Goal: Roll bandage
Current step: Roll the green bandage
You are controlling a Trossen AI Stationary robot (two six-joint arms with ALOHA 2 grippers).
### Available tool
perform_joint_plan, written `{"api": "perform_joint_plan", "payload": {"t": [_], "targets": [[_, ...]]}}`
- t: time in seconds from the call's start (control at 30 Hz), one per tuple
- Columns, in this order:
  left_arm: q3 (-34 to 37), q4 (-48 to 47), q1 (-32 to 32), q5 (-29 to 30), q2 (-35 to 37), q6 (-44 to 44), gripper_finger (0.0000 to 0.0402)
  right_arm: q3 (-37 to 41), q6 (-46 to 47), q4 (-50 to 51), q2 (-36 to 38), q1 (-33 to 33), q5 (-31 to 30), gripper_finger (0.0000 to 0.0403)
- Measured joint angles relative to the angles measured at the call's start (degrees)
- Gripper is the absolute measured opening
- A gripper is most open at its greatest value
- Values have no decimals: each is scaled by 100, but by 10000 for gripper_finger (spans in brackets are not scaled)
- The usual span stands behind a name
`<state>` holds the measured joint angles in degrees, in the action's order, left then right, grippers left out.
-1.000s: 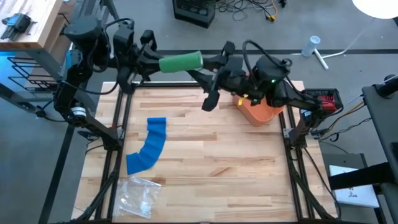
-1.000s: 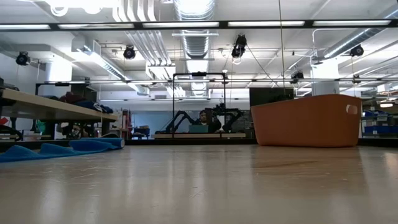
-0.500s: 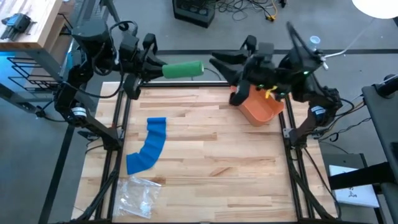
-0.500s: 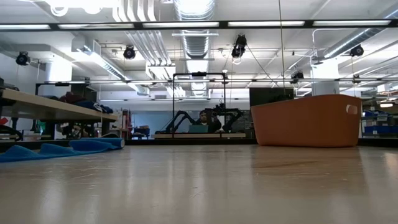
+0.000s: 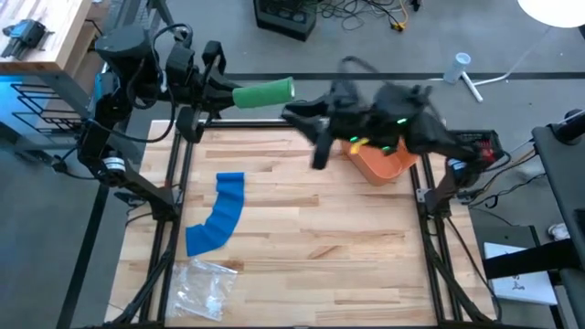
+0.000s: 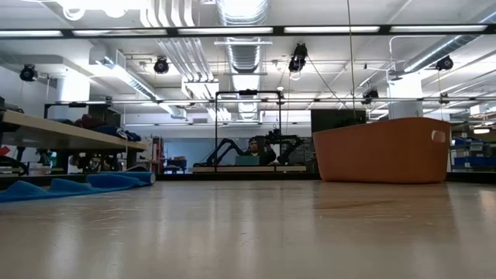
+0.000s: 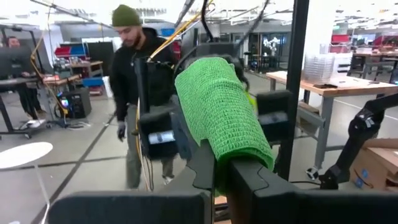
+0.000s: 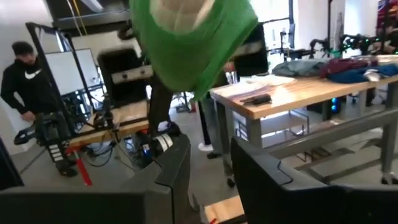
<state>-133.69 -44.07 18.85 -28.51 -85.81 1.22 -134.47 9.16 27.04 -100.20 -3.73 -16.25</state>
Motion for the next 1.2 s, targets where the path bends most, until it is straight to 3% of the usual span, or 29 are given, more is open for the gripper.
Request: {"api": "perform_joint_plan", "payload": {"t": [0.2,0.7,0.93,1.13,1.2], "targets": [[2,-29,0,-42,-124,175,6,-9,-209,-833,-96,0,4,114],[0,-350,0,10,-89,583,6,-38,-229,-677,698,-28,-42,78],[2,-843,2,715,-52,614,6,-7,-591,-326,601,-75,-23,69],[0,-2082,0,1927,-200,602,6,-28,-1111,-381,213,-90,-53,70],[6,-2299,4,2056,-242,673,6,-12,-1128,-232,7,-80,-284,70]]}}
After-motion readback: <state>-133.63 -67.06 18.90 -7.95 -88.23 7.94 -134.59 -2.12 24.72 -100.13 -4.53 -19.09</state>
